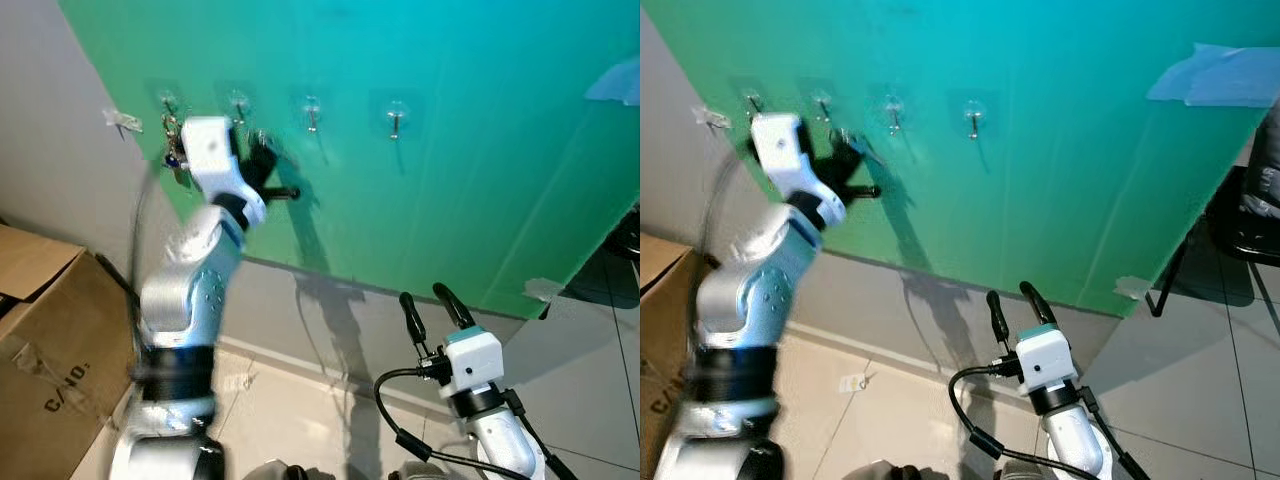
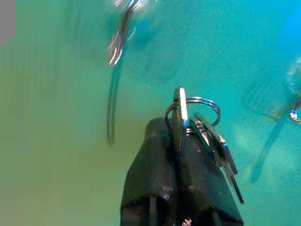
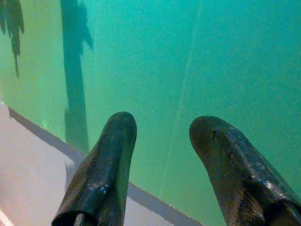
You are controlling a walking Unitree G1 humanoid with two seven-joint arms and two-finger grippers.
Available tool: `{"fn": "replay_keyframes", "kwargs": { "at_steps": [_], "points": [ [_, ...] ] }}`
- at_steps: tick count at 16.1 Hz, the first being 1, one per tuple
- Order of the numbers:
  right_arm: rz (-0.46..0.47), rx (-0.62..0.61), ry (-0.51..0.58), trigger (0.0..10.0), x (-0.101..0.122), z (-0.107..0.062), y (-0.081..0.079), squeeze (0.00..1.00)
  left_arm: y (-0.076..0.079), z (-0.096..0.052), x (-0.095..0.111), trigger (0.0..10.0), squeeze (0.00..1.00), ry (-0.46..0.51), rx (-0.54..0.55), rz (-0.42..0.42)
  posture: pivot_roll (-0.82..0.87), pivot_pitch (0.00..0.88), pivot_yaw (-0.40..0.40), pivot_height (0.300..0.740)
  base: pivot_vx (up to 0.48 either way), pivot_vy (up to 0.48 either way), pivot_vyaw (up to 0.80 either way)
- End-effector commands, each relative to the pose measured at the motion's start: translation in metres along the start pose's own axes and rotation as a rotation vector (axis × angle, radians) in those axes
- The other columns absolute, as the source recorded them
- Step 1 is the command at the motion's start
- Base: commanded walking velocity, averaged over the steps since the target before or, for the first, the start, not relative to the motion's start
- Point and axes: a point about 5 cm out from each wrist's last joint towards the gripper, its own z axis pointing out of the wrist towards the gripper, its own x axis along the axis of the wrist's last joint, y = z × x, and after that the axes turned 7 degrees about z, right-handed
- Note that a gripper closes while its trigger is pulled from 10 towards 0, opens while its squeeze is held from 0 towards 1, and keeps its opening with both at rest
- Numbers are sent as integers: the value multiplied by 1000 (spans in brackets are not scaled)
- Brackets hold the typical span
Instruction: Hang keys on a hook
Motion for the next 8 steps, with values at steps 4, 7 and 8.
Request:
{"fn": "replay_keyframes", "kwargs": {
  "at_steps": [4,7,8],
  "points": [
    [7,16,10,10000,3,4,-4,0,-8,-14,11,10000,0,102,-16,-303,-201,24,108,736,0,0,0],
    [4,18,9,10000,3,5,-6,0,-10,-18,21,10000,0,161,-63,-293,-197,24,112,736,0,0,0],
    [0,18,11,10000,3,6,-6,0,-10,-18,25,10000,0,175,-80,-297,-197,25,112,736,0,0,0]
  ]
}}
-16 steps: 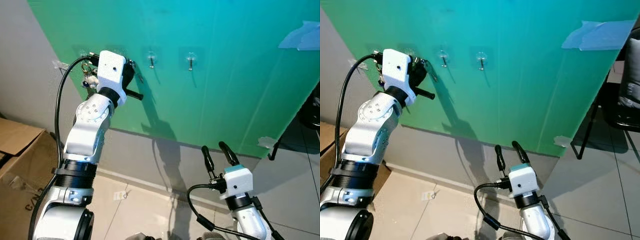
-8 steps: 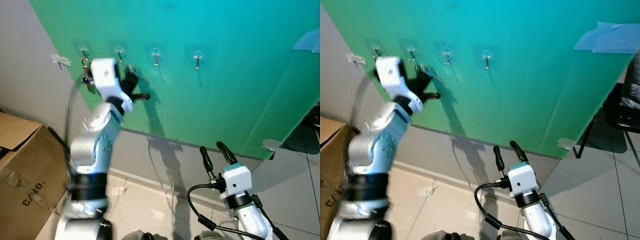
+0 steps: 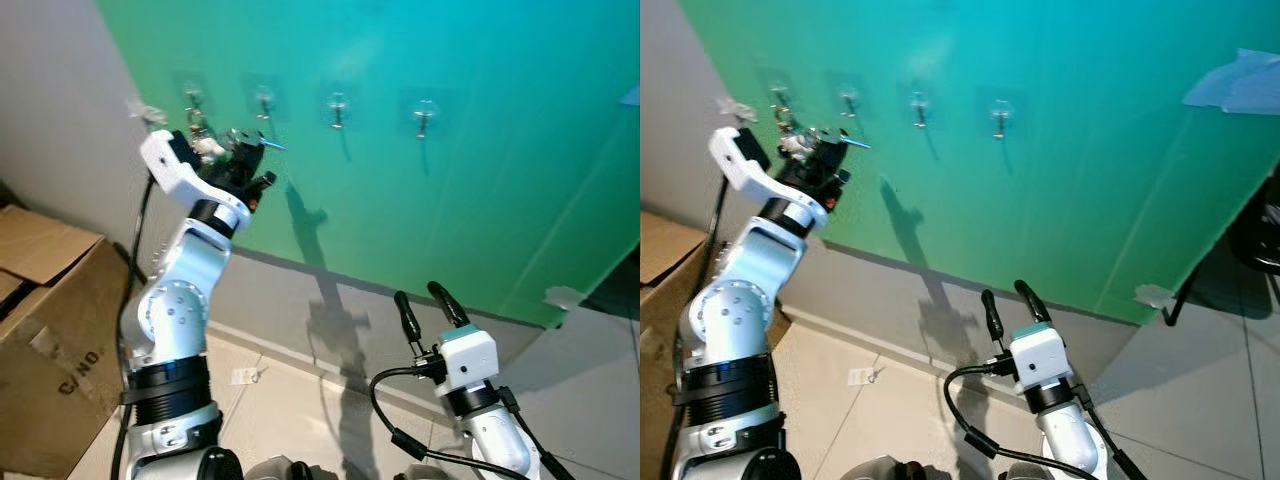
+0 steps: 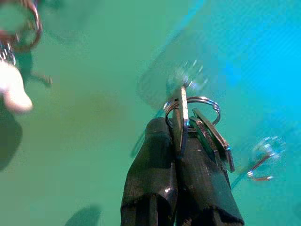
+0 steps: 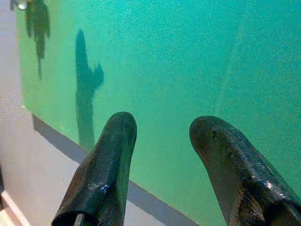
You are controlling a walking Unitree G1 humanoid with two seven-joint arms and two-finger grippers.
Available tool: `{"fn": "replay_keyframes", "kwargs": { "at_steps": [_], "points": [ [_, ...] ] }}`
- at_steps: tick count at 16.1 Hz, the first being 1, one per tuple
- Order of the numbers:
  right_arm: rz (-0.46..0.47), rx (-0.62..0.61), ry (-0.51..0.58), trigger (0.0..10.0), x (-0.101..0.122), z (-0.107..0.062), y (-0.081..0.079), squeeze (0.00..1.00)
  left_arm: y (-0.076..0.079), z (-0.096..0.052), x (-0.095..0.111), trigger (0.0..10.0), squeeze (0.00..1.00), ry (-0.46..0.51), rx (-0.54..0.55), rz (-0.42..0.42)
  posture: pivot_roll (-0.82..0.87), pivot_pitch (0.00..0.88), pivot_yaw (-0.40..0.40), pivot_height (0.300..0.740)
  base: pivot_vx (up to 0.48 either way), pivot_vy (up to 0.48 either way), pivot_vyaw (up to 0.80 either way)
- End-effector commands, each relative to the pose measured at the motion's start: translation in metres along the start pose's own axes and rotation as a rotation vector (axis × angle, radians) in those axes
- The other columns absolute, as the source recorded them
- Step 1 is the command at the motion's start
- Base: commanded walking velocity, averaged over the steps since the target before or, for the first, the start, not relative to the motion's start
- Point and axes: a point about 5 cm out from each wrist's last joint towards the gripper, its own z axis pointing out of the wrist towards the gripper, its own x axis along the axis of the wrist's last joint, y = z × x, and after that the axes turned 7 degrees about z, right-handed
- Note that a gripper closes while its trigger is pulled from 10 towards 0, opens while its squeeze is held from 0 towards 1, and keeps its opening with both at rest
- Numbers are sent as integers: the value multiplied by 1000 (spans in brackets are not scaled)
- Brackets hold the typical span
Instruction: Hang keys on a hook
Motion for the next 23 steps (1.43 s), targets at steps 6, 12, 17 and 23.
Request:
{"fn": "replay_keyframes", "kwargs": {
  "at_steps": [6,12,17,23],
  "points": [
    [-52,-31,14,10000,5,4,0,0,8,6,20,10000,0,64,-130,376,-207,39,119,736,0,0,0],
    [-66,-36,10,10000,6,3,1,0,-6,9,30,10000,0,155,-20,822,-208,43,116,736,0,0,0],
    [-61,-25,-3,10000,6,1,2,0,-22,14,14,10000,0,23,65,880,-208,49,113,736,0,0,0],
    [-46,-31,-12,10000,6,-2,-1,0,-12,35,18,10000,0,-25,70,1021,-215,52,129,736,0,0,0]
  ]
}}
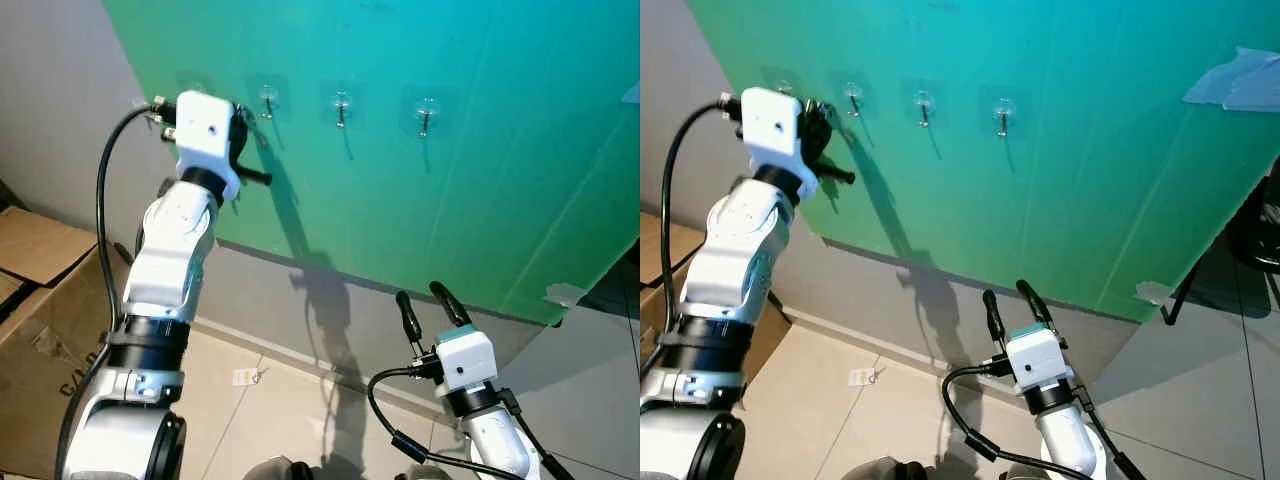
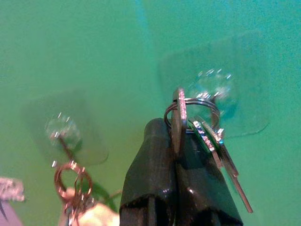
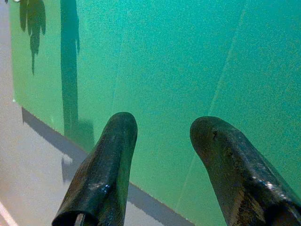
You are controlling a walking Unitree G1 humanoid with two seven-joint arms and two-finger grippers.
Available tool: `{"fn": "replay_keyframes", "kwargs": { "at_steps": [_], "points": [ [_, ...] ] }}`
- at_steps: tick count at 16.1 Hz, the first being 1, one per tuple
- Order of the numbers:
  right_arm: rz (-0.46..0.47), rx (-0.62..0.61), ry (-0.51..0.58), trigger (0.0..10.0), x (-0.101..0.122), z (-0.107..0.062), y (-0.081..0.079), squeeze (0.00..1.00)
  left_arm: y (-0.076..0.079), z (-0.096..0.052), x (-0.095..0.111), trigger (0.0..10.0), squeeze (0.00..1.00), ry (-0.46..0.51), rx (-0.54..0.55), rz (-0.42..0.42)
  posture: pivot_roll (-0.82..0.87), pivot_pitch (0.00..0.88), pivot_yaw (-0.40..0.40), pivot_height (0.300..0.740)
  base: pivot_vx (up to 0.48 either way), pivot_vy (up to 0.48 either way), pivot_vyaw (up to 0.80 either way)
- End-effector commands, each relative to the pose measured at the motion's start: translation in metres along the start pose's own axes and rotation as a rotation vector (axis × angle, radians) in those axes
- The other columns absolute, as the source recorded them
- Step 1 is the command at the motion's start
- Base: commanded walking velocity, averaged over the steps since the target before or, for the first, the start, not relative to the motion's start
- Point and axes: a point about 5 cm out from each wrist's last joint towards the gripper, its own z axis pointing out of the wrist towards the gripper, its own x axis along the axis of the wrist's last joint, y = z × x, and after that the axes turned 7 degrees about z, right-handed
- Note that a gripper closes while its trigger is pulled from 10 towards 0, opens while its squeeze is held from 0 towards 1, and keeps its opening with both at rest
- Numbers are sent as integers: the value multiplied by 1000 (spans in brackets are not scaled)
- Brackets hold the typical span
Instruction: Hang keys on a hook
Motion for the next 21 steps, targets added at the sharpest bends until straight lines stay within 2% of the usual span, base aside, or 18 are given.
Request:
{"fn": "replay_keyframes", "kwargs": {
  "at_steps": [1,4,6,8,15,21],
  "points": [
    [5,-1,-4,10000,2,-1,-2,0,-1,3,2,10000,0,-4,9,38,-217,53,133,736,0,0,0],
    [9,-7,-6,10000,2,-2,-4,0,0,7,4,10000,0,-13,12,102,-221,55,137,736,0,0,0],
    [15,-10,-10,10000,3,-3,-5,0,3,11,-1,10000,0,-84,-5,212,-220,56,138,736,0,0,0],
    [17,-8,-12,10000,3,-3,-5,0,2,12,-5,10000,0,-138,-14,278,-217,56,136,736,0,0,0],
    [23,-7,-18,10000,3,-4,-6,0,-1,13,0,10000,0,-134,-10,344,-213,59,136,736,0,0,0],
    [28,-9,-21,10000,4,-4,-6,0,-9,22,10,10000,0,-135,3,377,-215,60,141,736,0,0,0]
  ]
}}
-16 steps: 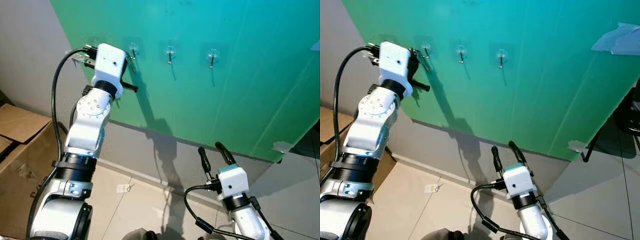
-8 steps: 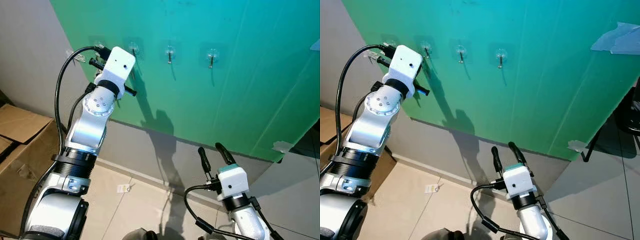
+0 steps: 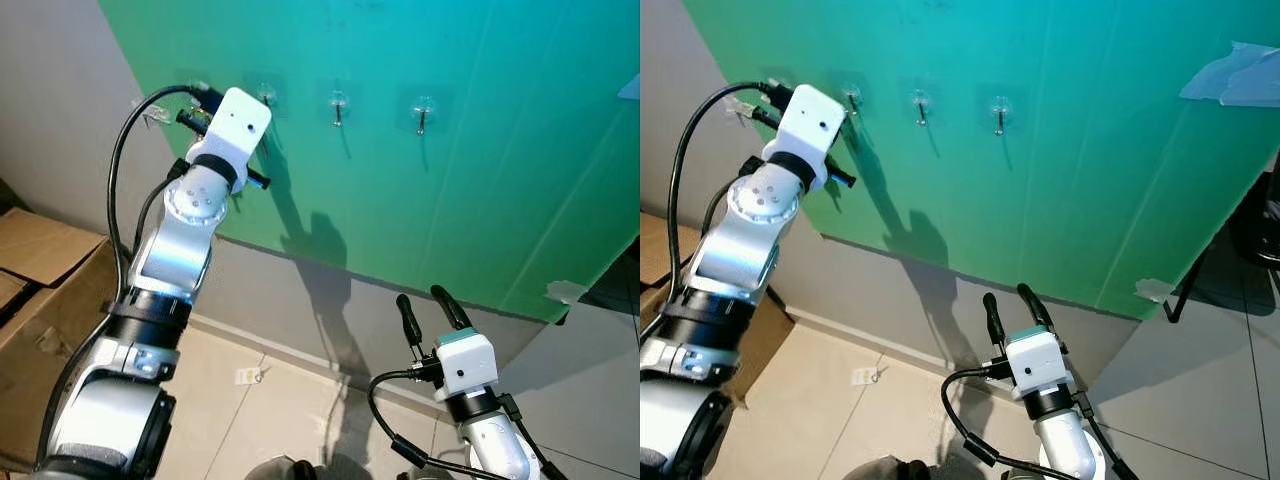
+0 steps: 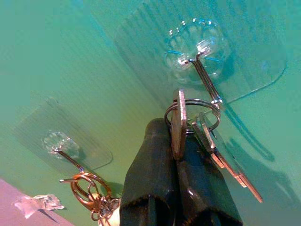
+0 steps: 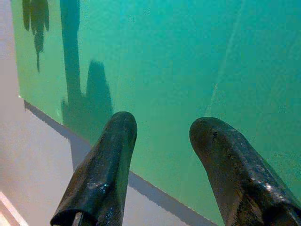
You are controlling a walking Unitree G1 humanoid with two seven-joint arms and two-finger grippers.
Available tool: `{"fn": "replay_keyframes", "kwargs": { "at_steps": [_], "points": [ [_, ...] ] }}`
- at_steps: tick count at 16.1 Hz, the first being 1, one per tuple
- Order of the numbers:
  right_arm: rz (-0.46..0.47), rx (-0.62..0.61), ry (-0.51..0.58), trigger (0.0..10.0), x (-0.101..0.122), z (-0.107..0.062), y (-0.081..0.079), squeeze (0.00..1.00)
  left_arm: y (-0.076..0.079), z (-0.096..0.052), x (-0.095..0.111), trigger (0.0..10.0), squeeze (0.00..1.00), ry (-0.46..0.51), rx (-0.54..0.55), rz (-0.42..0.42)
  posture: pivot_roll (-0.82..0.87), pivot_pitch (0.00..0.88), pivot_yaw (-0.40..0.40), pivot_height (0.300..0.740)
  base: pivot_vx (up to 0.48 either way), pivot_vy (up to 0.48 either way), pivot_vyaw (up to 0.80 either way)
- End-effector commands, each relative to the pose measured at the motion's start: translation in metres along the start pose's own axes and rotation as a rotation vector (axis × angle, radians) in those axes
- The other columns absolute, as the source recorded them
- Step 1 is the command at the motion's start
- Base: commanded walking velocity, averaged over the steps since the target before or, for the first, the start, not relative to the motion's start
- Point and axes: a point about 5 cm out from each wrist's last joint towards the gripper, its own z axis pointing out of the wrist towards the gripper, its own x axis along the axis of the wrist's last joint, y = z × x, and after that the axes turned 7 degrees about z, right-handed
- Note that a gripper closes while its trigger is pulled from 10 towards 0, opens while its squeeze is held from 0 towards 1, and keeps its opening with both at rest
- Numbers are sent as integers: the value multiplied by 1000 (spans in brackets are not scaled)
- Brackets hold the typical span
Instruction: Hang keys on a hook
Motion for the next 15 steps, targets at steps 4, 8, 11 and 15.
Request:
{"fn": "replay_keyframes", "kwargs": {
  "at_steps": [4,8,11,15],
  "points": [
    [12,5,5,10000,3,1,-4,0,-13,14,8,10000,0,-20,3,77,-217,61,145,736,0,0,0],
    [17,0,3,10000,3,1,-5,0,-8,22,8,10000,0,-42,-54,128,-219,64,151,736,0,0,0],
    [20,2,1,10000,3,1,-6,0,0,27,-1,10000,0,-98,-140,206,-218,64,149,736,0,0,0],
    [23,6,-1,10000,3,1,-6,0,9,32,-3,10000,0,-102,-222,282,-216,64,148,736,0,0,0]
  ]
}}
